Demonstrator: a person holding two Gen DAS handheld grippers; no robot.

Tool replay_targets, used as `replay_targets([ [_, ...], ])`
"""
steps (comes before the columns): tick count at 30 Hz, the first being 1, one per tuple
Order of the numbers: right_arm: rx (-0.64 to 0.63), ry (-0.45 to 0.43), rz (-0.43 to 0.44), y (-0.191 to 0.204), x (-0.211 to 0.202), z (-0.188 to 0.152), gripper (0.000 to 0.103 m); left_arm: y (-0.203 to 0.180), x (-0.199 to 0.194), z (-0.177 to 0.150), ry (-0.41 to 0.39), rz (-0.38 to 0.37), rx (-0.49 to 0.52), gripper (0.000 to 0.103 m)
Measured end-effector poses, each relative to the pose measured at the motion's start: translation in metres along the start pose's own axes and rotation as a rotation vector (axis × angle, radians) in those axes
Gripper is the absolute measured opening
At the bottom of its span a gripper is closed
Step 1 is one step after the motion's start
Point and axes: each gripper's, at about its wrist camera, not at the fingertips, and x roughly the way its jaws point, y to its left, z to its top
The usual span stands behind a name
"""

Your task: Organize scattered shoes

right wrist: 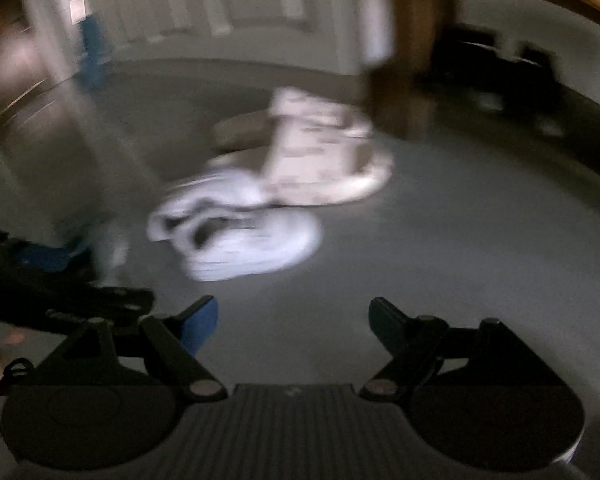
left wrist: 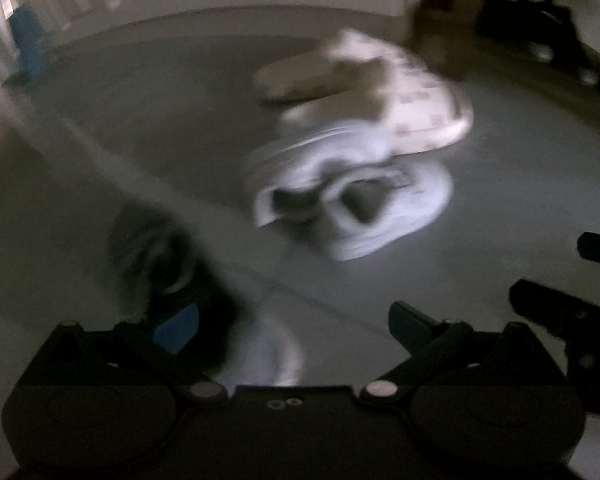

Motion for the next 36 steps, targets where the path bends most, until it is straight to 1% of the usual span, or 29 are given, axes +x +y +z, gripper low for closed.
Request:
replay_targets([
  [2,-0.035,0.01,0.047,0.023,0.013,0.01,0.085,0.02,0.003,-0.002,0.005,0.024,-0.039,0.102],
  [5,-0.064,0.013,0.078,0.045,0.027,0.017,0.085,0.043,0.005,-0.004,0.006,0.057,-0.08,0.102],
  [7,-0.082,0.01,0.094,0.057,0.035,0.025,0.085,0.061,0.006,-0.006,0.017,0.077,-0.134,0.102],
  [10,-0.151,0.006,0.128,0.079,0.048,0.038,0.085,0.084,0.007,-0.011,0.028,0.114,-0.179,0.102],
  [13,-0.188,0.062,0.162,0.101,0.073,0.052,0.085,0.114,0.009,-0.019,0.056,0.17,-0.239,0.102],
  [17,-0.153,0.202,0.165,0.116,0.112,0.065,0.083,0.137,0.012,-0.03,0.086,0.207,-0.294,0.102],
  [19,-0.162,0.247,0.155,0.123,0.128,0.066,0.079,0.144,0.012,-0.034,0.095,0.205,-0.316,0.102],
  [20,-0.172,0.259,0.151,0.125,0.13,0.066,0.071,0.147,0.012,-0.036,0.099,0.2,-0.327,0.102],
  [21,-0.194,0.293,0.141,0.128,0.137,0.064,0.063,0.148,0.012,-0.038,0.101,0.197,-0.334,0.102],
  [22,-0.217,0.327,0.131,0.131,0.143,0.062,0.059,0.149,0.012,-0.038,0.102,0.197,-0.336,0.102],
  [23,-0.238,0.361,0.122,0.134,0.149,0.06,0.049,0.15,0.011,-0.04,0.104,0.199,-0.338,0.102],
  [24,-0.238,0.381,0.131,0.135,0.153,0.057,0.043,0.151,0.01,-0.041,0.105,0.203,-0.338,0.102],
  [25,-0.236,0.375,0.138,0.135,0.154,0.055,0.038,0.152,0.01,-0.042,0.107,0.204,-0.339,0.102],
  [26,-0.242,0.374,0.138,0.136,0.155,0.055,0.024,0.152,0.01,-0.043,0.109,0.203,-0.34,0.102],
  [28,-0.255,0.36,0.13,0.139,0.155,0.052,0.023,0.153,0.01,-0.043,0.111,0.202,-0.341,0.102],
  [29,-0.247,0.341,0.128,0.14,0.154,0.051,0.02,0.153,0.01,-0.043,0.111,0.202,-0.34,0.102],
  [31,-0.241,0.288,0.139,0.137,0.147,0.048,0.019,0.151,0.008,-0.041,0.102,0.204,-0.331,0.102],
  [34,-0.209,0.261,0.174,0.127,0.135,0.044,0.019,0.15,0.007,-0.038,0.086,0.211,-0.312,0.102],
  [36,-0.167,0.262,0.183,0.114,0.125,0.044,0.019,0.15,0.004,-0.038,0.077,0.218,-0.306,0.102],
])
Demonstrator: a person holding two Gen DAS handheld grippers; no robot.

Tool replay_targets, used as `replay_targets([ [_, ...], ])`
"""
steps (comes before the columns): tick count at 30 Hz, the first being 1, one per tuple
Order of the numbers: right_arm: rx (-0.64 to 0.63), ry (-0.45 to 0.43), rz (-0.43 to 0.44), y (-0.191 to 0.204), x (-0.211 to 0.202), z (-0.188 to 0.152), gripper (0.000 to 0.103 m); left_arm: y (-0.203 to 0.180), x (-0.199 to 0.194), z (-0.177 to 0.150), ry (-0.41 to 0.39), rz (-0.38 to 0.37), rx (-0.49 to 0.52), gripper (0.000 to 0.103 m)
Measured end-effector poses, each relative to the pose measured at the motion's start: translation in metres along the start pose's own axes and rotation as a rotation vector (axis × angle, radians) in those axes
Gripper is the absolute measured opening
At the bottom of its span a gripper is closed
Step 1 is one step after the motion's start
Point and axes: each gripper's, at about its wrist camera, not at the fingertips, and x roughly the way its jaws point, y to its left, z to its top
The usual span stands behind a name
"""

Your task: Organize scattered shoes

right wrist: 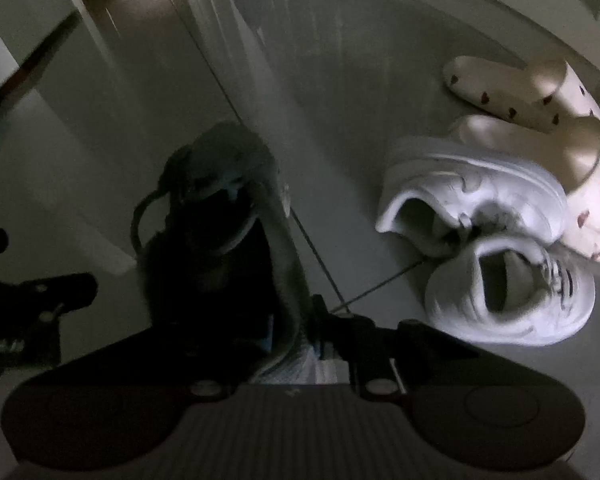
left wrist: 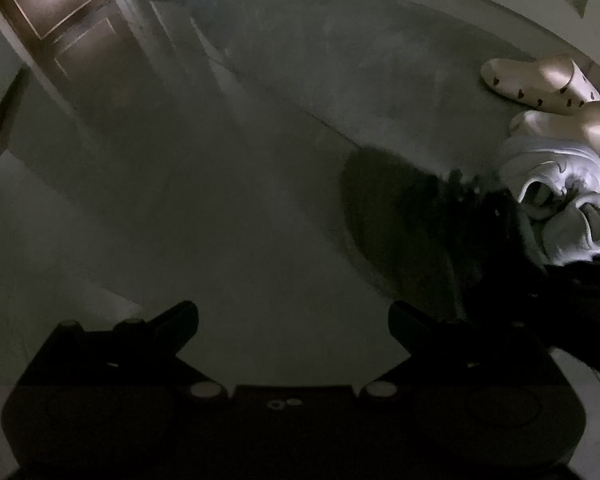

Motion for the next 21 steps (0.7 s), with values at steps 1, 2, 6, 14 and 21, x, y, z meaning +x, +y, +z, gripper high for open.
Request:
replay_targets([
  [1,0.02,-0.002,0.007,-0.005,-0.006,-0.002,0.019,0.0,-0.003,-0.001,-0.003,0.0,0.0,0.102],
  [2,0.031,0.0,0.012,-0.011,-0.014,-0.007,0.019,0.001,-0.005,-0.001,-0.005,-0.003,0.0,0.102],
  [6,0.061,0.019,0.004,-0.035,-0.048,-0.03,0.019,-0.006,-0.018,0.0,-0.026,-0.037,0.027,0.102],
  [14,0.362,0.042,-0.153,-0.131,-0.146,-0.109,0.019,-0.089,-0.043,-0.005,-0.075,-0.215,0.241,0.102],
  [21,0.689,-0.132,-0.465,-0.181,-0.223,-0.194,0.019,-0.212,-0.061,-0.022,-0.123,-0.409,0.464,0.102],
])
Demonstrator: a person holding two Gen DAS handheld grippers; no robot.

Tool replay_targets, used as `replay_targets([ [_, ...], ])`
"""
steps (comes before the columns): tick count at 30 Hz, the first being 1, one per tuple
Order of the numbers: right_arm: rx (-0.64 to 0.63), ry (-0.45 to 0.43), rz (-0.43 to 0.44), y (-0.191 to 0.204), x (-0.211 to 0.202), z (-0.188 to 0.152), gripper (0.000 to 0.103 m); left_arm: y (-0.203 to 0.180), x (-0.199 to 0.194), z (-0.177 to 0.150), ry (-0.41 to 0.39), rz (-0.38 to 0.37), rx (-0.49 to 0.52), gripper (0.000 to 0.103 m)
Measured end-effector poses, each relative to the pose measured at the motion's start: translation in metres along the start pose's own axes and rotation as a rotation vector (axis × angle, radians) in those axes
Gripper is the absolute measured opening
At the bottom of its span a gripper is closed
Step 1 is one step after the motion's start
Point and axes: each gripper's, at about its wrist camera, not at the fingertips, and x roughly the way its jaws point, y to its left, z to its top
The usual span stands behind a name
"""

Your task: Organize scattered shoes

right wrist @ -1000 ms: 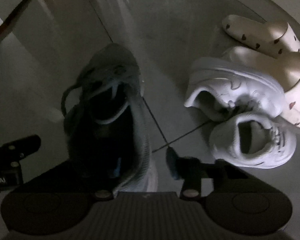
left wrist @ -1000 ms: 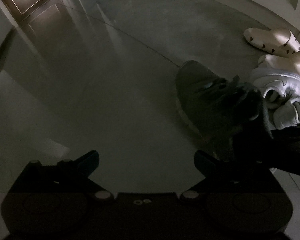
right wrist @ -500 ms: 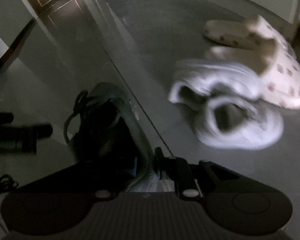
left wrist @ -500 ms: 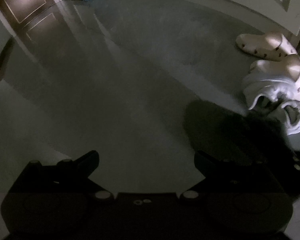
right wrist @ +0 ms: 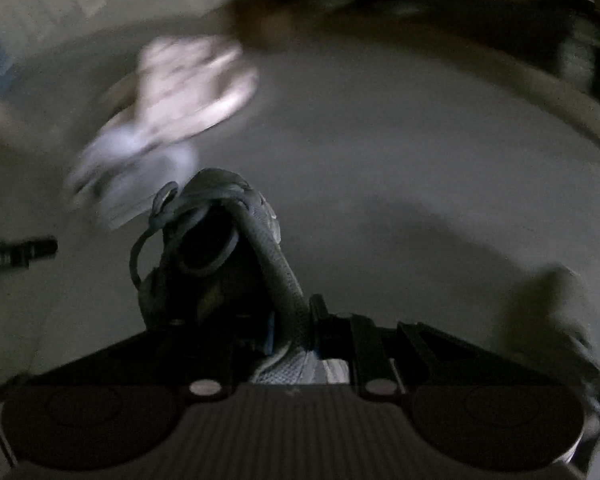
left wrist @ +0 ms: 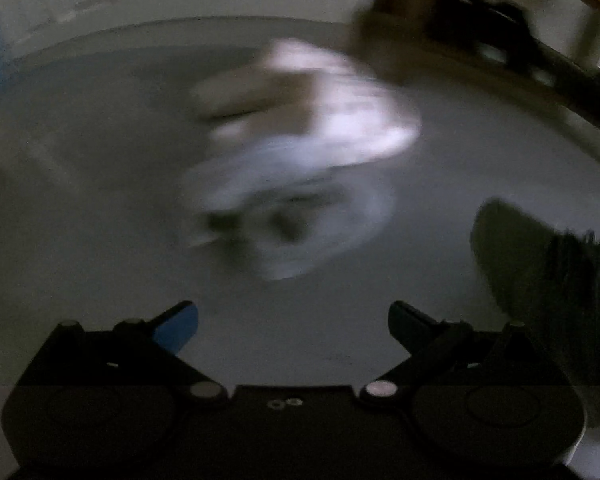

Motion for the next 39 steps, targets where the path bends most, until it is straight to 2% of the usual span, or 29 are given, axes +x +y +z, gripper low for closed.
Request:
replay_targets([
  [3,0.149,-0.053,-0.082,-0.032,-0.011,-0.012,0.019,-0.06,0.007,0.004,-0.024,-0.059,0.135,0.102],
  [6,0.291,-0.081,-0.143,-0.06,-0.019,-0.033,0.019,-0.111,0.009,0.001,-0.013,-0.146,0.246,0.102],
  [10,0.38,-0.099,-0.226,-0.08,-0.016,-0.065,0.019,-0.144,0.013,-0.007,0.011,-0.2,0.324,0.102],
  [14,0.436,-0.065,-0.279,-0.089,-0.003,-0.091,0.019,-0.161,0.017,-0.013,0.012,-0.191,0.381,0.102],
  [16,0.415,-0.014,-0.302,-0.088,0.002,-0.097,0.023,-0.162,0.018,-0.014,0.012,-0.182,0.391,0.102],
  [18,0.388,-0.005,-0.345,-0.085,-0.003,-0.097,0.042,-0.16,0.02,-0.016,0.017,-0.173,0.388,0.102],
  [19,0.366,-0.009,-0.367,-0.082,-0.006,-0.096,0.045,-0.158,0.02,-0.016,0.02,-0.17,0.381,0.102],
  [22,0.281,-0.138,-0.376,-0.064,-0.035,-0.085,0.061,-0.15,0.02,-0.01,0.022,-0.158,0.345,0.102],
  [23,0.258,-0.171,-0.382,-0.059,-0.04,-0.082,0.075,-0.144,0.018,-0.009,0.018,-0.148,0.324,0.102],
  [24,0.207,-0.233,-0.363,-0.049,-0.047,-0.076,0.083,-0.139,0.017,-0.007,0.014,-0.139,0.309,0.102],
  [26,0.104,-0.356,-0.323,-0.028,-0.061,-0.065,0.083,-0.124,0.019,0.001,-0.002,-0.102,0.276,0.102],
  [28,-0.012,-0.397,-0.223,0.002,-0.06,-0.048,0.084,-0.109,0.021,0.008,-0.024,-0.067,0.252,0.102],
  [30,-0.027,-0.378,-0.147,0.017,-0.052,-0.039,0.085,-0.093,0.021,0.013,-0.05,-0.048,0.242,0.102],
  [33,0.01,-0.31,-0.027,0.034,-0.031,-0.031,0.085,-0.06,0.017,0.017,-0.141,-0.037,0.246,0.102],
  [35,-0.002,-0.264,0.011,0.042,-0.025,-0.036,0.085,-0.039,0.014,0.017,-0.193,-0.032,0.254,0.102],
  [39,-0.072,-0.205,0.047,0.059,-0.007,-0.044,0.085,-0.005,0.017,0.018,-0.2,-0.036,0.265,0.102],
])
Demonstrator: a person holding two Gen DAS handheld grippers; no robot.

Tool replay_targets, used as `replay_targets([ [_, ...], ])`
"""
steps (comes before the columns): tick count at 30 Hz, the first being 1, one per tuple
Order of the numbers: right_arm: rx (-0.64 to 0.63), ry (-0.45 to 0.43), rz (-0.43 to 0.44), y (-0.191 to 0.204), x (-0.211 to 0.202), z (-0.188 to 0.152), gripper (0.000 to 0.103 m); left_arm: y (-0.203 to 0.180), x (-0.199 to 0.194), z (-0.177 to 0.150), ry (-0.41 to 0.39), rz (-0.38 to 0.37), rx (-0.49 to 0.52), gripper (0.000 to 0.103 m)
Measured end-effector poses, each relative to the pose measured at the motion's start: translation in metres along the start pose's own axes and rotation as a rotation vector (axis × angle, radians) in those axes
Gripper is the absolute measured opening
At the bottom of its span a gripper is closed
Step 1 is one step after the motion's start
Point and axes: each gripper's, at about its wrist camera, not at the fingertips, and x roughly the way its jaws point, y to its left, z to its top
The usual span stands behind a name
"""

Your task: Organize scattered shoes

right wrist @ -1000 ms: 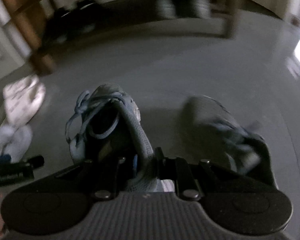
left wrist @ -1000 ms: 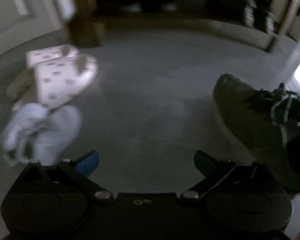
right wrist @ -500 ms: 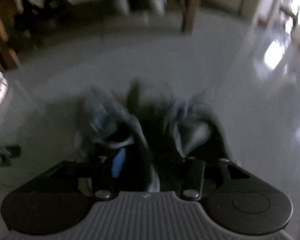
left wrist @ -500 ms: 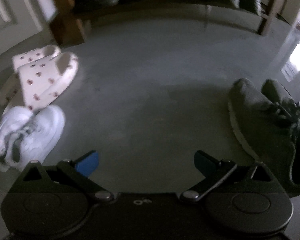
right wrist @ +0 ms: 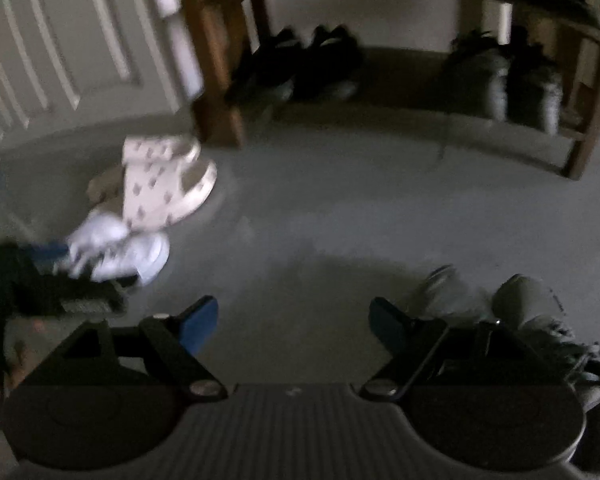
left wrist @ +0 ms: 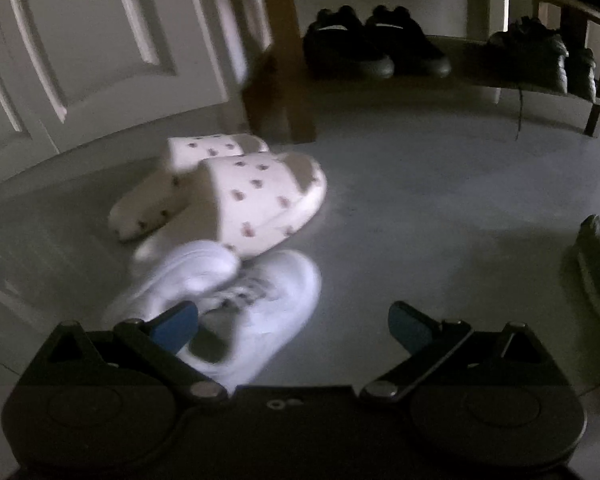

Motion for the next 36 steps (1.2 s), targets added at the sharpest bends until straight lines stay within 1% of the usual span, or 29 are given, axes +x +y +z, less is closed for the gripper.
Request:
replay_targets([
  [2,-0.012,0.017,0.014,0.003,0.006,0.001,0.085,0.01,0.01,0.0,0.043,-0.017,-0.019,0.102],
  [4,-0.023,0.034,0.027,0.005,0.012,0.001,0.085,0.015,0.019,0.001,0.068,-0.023,-0.036,0.102],
  [6,-0.034,0.026,0.038,0.01,0.012,0.003,0.085,0.018,0.031,0.004,0.094,-0.025,-0.05,0.102],
  [9,-0.058,0.001,0.041,0.017,0.009,0.008,0.085,0.018,0.043,0.006,0.109,-0.043,-0.033,0.102],
  [13,-0.065,-0.022,0.053,0.024,0.009,0.013,0.085,0.015,0.052,0.01,0.114,-0.044,0.001,0.102],
  [17,-0.041,0.001,0.067,0.026,0.015,0.014,0.085,0.015,0.064,0.012,0.151,-0.081,-0.01,0.102],
  [21,-0.039,0.016,0.062,0.026,0.02,0.014,0.085,0.01,0.076,0.009,0.192,-0.078,0.006,0.101],
  [25,-0.022,0.027,0.059,0.023,0.025,0.016,0.085,0.005,0.09,0.01,0.239,-0.1,-0.019,0.1],
  [29,-0.012,0.034,0.059,0.022,0.028,0.018,0.085,0.003,0.095,0.009,0.221,-0.077,-0.03,0.1],
  [32,-0.008,0.036,0.064,0.021,0.029,0.017,0.085,0.006,0.094,0.009,0.189,-0.091,-0.048,0.099],
  [34,-0.008,0.036,0.063,0.021,0.028,0.016,0.085,0.006,0.094,0.008,0.176,-0.099,-0.038,0.099],
  [36,-0.006,0.037,0.061,0.02,0.028,0.015,0.085,0.007,0.091,0.007,0.143,-0.118,-0.036,0.099],
])
